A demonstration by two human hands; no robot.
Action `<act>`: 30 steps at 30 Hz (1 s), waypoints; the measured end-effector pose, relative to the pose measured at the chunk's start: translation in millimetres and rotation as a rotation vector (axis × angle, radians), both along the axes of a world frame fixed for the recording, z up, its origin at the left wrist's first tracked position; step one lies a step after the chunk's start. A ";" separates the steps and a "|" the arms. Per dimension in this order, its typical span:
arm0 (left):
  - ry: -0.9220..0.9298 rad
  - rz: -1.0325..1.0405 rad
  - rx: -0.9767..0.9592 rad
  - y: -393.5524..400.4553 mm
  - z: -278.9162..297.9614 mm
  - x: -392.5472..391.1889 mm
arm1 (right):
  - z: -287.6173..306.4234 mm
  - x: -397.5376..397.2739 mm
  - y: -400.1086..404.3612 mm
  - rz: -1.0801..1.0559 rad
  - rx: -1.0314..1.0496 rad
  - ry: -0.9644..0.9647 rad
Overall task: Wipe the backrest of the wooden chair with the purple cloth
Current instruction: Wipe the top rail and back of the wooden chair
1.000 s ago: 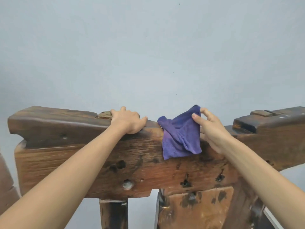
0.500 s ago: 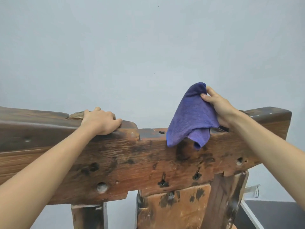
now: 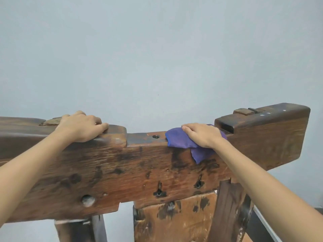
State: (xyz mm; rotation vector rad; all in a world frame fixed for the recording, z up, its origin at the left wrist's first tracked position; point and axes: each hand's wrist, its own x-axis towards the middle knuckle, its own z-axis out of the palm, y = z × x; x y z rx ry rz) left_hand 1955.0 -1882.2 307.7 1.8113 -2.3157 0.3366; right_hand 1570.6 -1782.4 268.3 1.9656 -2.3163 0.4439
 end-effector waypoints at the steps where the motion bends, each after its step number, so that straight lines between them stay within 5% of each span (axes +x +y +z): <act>1: 0.000 0.012 0.006 1.9 -0.3 -1.7 | -6.9 8.8 2.1 -0.021 -0.099 0.041; 7: -0.024 0.072 -0.004 11.7 2.8 -15.8 | -56.0 114.4 12.6 -0.086 -0.771 -0.051; 11: -0.017 0.088 0.030 17.7 4.0 -15.4 | -90.3 144.7 5.3 -0.064 -0.912 -0.137; 19: 0.035 0.052 0.025 27.2 1.9 -11.6 | -86.3 67.0 11.5 0.204 -0.803 0.207; 25: 0.169 0.003 -0.176 28.0 -2.7 -13.8 | -25.9 25.0 5.5 -0.316 -0.451 0.110; 30: 0.223 0.026 -0.247 24.5 -2.5 -20.8 | -7.1 50.7 -4.0 -0.277 -0.162 0.115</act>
